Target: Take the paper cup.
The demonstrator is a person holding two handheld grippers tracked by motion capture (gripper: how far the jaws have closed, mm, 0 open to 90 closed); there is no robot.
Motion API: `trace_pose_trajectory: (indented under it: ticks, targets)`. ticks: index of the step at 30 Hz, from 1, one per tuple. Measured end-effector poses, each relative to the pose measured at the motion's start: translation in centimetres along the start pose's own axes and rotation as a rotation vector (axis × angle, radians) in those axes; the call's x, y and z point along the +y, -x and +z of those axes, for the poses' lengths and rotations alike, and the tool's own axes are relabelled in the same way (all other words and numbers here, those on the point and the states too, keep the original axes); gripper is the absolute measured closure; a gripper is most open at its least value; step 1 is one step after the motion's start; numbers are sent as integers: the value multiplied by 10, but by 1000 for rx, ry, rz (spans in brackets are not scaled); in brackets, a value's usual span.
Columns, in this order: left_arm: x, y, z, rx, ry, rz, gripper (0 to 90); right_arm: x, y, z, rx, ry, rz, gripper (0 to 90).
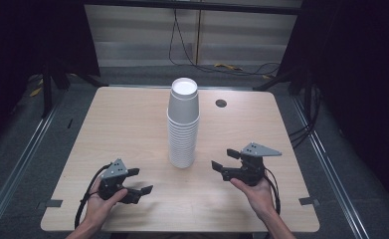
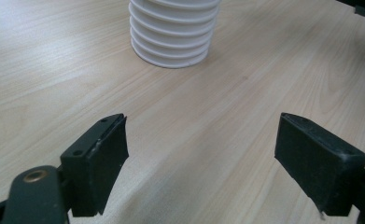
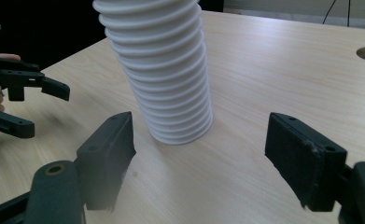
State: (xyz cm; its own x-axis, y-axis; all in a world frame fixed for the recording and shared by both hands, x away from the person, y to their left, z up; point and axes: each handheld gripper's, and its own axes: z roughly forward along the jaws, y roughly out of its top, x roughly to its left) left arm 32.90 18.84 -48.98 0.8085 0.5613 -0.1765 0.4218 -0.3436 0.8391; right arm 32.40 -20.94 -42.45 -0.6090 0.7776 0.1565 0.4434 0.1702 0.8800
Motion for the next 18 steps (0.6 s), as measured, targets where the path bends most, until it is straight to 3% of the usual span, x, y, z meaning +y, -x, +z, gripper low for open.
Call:
trace_pose_trajectory:
  ticks: [5, 6, 13, 18]
  targets:
    - [-1, 0, -2, 10, -4, 12, 173, 15, -9, -3, 0, 34, -22, 196]
    - [-1, 0, -2, 13, -5, 16, 178, 20, -14, -3, 18, 23, -49, 175]
    - [-1, 0, -2, 10, -4, 16, 179, 33, -17, -4, 54, 24, -57, 173]
    - [-1, 0, -2, 9, -11, 25, 205, 50, -23, -7, 81, 59, -79, 192]
